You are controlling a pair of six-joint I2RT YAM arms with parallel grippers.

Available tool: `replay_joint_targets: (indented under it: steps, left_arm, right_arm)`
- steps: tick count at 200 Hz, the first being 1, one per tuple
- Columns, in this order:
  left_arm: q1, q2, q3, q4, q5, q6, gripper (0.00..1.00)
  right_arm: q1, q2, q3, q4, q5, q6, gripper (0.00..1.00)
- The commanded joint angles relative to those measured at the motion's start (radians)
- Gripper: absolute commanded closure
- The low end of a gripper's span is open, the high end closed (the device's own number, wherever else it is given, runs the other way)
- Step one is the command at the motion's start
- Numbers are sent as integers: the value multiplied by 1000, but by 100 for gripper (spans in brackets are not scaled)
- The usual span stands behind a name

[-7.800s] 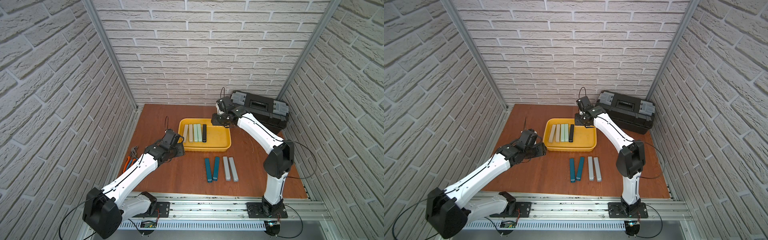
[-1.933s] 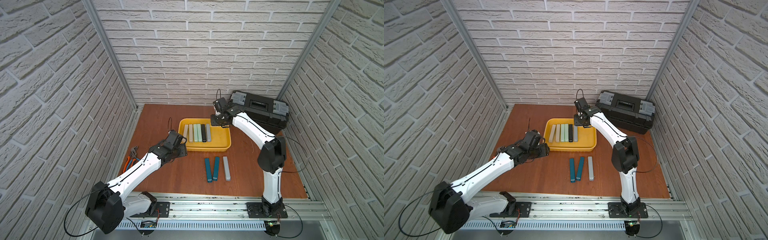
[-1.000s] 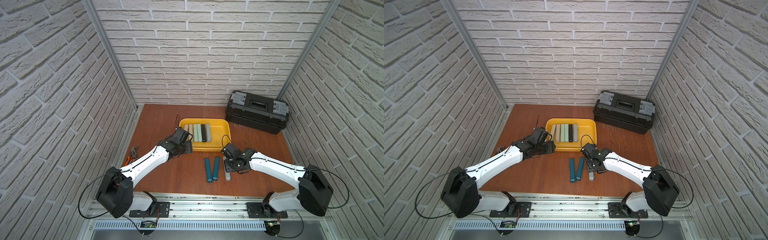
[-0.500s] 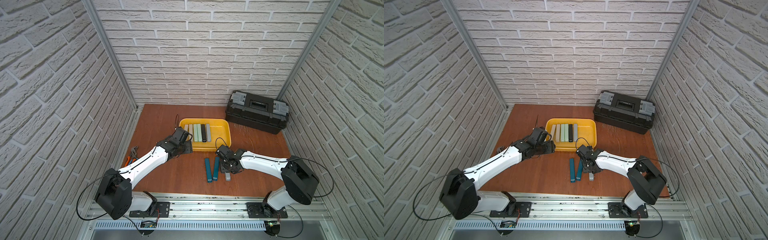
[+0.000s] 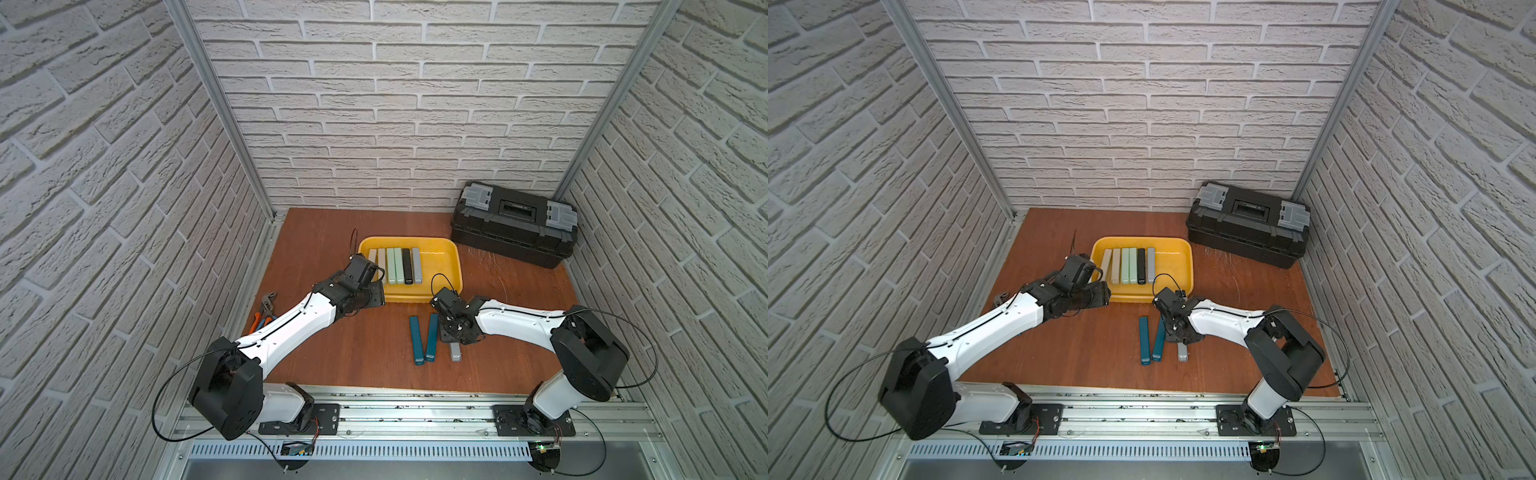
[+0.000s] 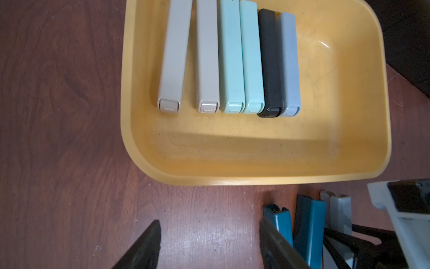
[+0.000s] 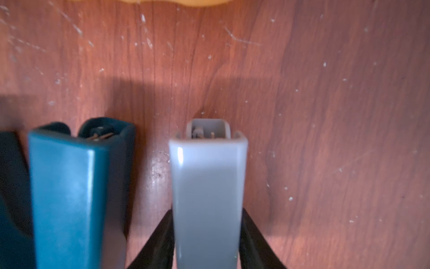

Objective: Put the pruning pliers into the storage box
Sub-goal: Pick up the pruning pliers from the center of the board.

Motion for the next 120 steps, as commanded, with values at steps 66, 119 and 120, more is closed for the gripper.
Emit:
replay_joint_targets:
  steps: [66,119,120]
  left_arm:
    - [-5,-6,20,-3,-10,7,33]
    - [-2,-14,27,-15,-14,18,33]
    - [-2,-14,27,-15,-13,18,33]
  right_arm:
    - [-1,-68,17,-76,-12,-33,77]
    - [-1,-163,145,-228,-17,-86,78]
    - [-1,-164,149,-229,-16,-88,78]
